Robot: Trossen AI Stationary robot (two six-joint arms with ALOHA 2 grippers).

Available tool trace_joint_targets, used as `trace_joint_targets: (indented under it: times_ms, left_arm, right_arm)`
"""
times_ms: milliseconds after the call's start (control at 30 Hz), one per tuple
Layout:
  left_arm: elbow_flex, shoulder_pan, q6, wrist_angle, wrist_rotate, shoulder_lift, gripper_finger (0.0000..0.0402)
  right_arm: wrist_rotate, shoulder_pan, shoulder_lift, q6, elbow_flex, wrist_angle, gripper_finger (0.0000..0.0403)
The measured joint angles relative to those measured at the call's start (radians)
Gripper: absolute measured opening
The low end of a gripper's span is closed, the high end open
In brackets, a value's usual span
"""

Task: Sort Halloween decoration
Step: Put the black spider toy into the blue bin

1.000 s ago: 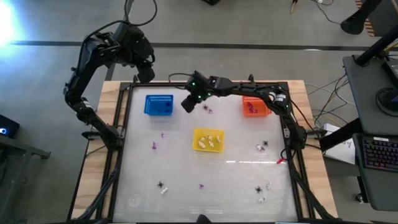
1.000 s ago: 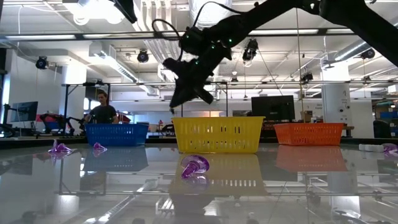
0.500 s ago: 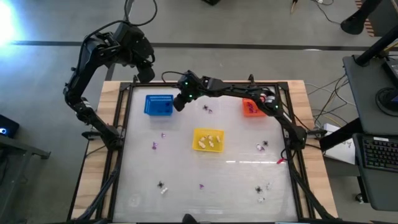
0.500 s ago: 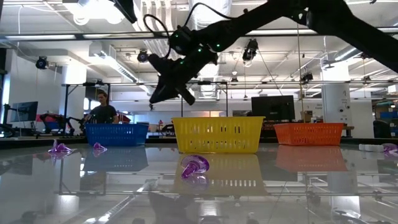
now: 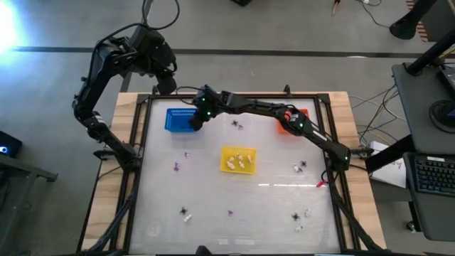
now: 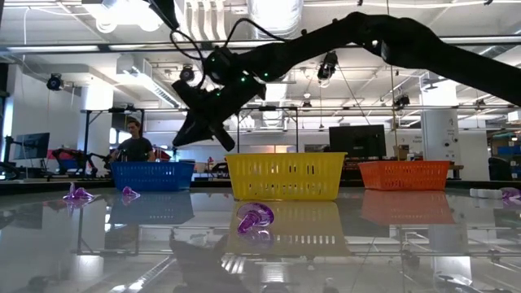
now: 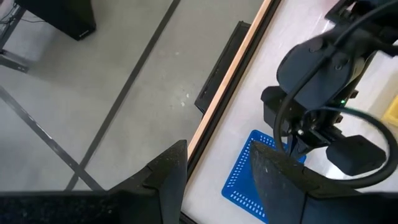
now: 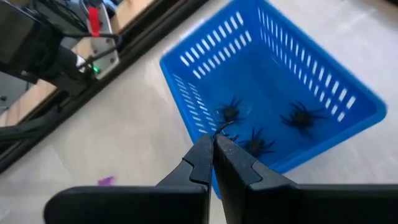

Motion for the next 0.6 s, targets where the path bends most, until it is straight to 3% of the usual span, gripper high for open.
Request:
trace_joint_targets:
  times_ms: [600]
  left_arm:
    - [0.000, 0.000, 0.001, 0.000, 0.000, -0.003, 0.0157]
  right_arm:
    - [0.012, 0.000, 0.006, -0.007, -0.006, -0.002, 0.0012]
